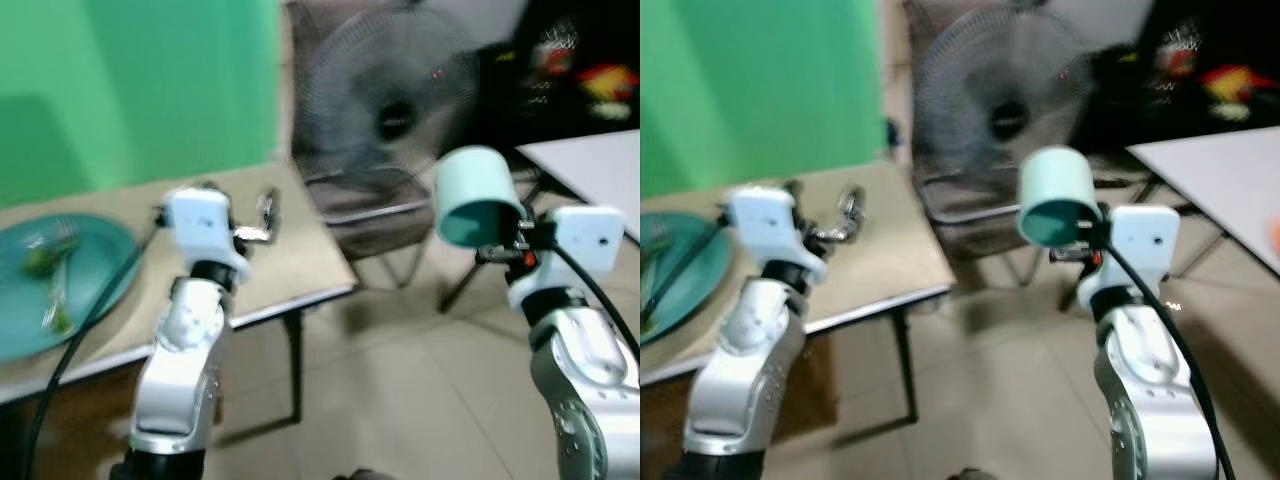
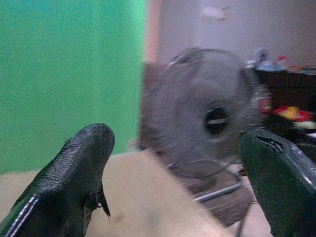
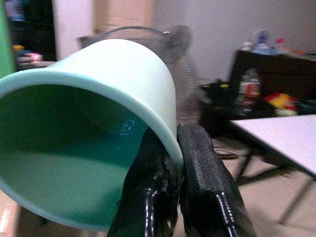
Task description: Setting the table
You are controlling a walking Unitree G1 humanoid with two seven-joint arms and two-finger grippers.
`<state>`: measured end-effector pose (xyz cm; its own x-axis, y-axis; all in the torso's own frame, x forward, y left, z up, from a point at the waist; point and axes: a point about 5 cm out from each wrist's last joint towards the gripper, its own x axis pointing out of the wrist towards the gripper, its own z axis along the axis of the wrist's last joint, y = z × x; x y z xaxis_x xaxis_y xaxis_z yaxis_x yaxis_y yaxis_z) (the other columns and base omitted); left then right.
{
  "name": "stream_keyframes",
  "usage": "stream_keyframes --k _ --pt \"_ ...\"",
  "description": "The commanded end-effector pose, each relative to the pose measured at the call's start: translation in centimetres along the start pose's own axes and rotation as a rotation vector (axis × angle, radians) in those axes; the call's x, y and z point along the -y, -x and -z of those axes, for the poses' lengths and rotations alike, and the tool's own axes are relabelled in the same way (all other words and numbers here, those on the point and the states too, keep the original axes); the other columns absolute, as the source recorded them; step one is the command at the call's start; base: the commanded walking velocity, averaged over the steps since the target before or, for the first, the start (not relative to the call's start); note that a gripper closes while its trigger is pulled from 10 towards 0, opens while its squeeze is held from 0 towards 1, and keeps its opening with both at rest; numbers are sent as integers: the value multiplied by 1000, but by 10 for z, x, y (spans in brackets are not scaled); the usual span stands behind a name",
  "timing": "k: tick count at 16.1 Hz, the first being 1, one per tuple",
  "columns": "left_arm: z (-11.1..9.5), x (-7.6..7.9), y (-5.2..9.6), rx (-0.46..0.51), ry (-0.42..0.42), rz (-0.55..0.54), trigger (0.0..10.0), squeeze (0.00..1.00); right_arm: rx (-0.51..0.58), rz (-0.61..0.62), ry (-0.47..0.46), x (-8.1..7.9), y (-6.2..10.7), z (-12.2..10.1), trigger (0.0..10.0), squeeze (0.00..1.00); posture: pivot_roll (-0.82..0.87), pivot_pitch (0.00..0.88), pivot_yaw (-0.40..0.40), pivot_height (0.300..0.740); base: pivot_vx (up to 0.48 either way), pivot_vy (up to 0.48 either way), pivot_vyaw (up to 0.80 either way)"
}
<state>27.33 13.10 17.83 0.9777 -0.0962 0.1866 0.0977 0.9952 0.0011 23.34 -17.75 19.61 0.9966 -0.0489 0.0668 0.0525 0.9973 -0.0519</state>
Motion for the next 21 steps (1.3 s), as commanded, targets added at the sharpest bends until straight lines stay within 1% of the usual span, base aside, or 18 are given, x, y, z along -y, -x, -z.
stream_keyframes --k 1,2,3,4,5,6,7,8,9,11,13,15,16,17,18,20,21 --pt "2 -6 2 -8 -28 -35 10000 318 14 -16 -30 -2 3 -4 10000 0 -7 0 -35 740 0 0 -800" --pt "5 -6 3 -36 -29 7 10000 141 19 6 -31 2 3 -5 10000 0 -1 0 -28 740 0 0 -800" --pt "7 -7 6 -56 -64 60 10000 0 -1 37 -39 6 1 1 10000 0 18 0 -50 740 0 0 -800" --pt "7 -9 7 -68 -73 73 10000 0 -7 39 -61 5 0 1 10000 0 19 0 -51 740 0 0 -800" --pt "7 -13 9 -78 -59 80 10000 0 -10 21 -61 -1 -1 2 10000 0 15 0 -39 740 0 0 -788" --pt "8 -14 9 -86 -76 66 10000 0 -9 -1 -27 -2 1 3 10000 0 24 0 -39 740 0 0 -788" --pt "7 -13 7 -88 -84 54 10000 0 -13 4 -29 -2 2 4 10000 0 30 0 -32 740 0 0 -781" --pt "7 -14 6 -94 -83 35 10000 0 -13 15 -15 -1 2 6 10000 0 19 0 -25 740 0 0 -781" --pt "7 -14 3 -79 -71 52 10000 0 -3 33 10 0 3 6 10000 0 13 0 -18 740 0 0 -781" --pt "6 -9 -2 -76 -63 90 10000 0 6 38 8 2 5 2 10000 0 -4 0 1 740 0 0 -781" --pt "8 -1 -3 -83 -33 152 10000 0 -15 44 3 7 9 6 10000 0 -2 0 -14 740 0 0 -781" --pt "9 -2 3 -94 -21 152 10000 0 -28 49 -21 9 14 7 10000 0 -18 0 -4 740 0 0 -781" --pt "11 0 5 -109 -30 175 10000 0 -41 46 -35 10 16 7 10000 0 -12 0 -15 740 0 0 -775" --pt "12 0 5 -112 -58 180 10000 0 -44 45 -36 10 16 8 10000 0 -10 0 -16 740 0 0 -775" --pt "12 -1 6 -112 -53 184 10000 0 -35 41 -26 8 14 7 10000 0 4 0 -31 740 0 0 -769" --pt "11 -4 5 -102 -50 180 10000 0 -20 36 -13 6 9 6 10000 0 1 0 -30 740 0 0 -772" --pt "14 -5 4 -111 -46 175 10000 0 -5 45 20 6 7 6 10000 0 1 0 -30 740 0 0 -775"
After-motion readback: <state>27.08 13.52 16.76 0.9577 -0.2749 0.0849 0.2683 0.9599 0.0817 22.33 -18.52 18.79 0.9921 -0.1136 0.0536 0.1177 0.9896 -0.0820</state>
